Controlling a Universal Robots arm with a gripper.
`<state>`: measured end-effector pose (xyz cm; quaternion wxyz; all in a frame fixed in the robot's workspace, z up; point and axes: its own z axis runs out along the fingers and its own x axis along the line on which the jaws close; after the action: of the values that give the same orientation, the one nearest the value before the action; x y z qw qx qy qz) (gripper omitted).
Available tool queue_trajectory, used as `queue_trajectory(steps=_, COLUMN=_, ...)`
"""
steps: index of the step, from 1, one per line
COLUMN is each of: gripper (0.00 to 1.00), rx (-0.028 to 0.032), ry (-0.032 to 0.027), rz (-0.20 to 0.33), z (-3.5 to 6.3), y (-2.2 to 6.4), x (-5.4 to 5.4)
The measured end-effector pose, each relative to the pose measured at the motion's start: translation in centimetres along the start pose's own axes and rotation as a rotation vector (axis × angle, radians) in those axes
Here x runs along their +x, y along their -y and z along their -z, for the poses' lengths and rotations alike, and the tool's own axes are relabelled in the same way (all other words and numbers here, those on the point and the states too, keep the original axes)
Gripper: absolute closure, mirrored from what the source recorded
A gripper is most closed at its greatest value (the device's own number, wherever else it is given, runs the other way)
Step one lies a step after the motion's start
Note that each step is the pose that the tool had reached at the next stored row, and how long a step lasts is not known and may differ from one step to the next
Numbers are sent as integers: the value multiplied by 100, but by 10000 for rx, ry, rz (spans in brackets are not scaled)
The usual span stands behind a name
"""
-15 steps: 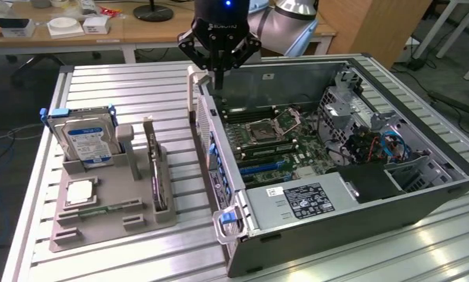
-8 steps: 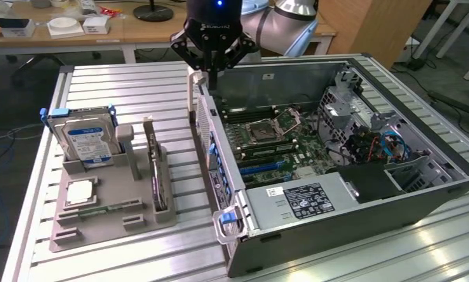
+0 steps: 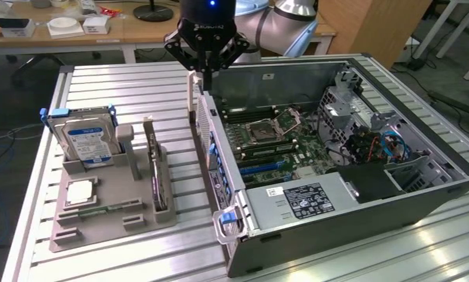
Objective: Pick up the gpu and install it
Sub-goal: 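Reach for the gpu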
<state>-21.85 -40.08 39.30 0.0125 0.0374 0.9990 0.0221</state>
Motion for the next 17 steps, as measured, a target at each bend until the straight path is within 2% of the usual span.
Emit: queue_trajectory(steps=17, gripper=90, rx=0, ry=0, rz=0, z=5, y=18, x=189)
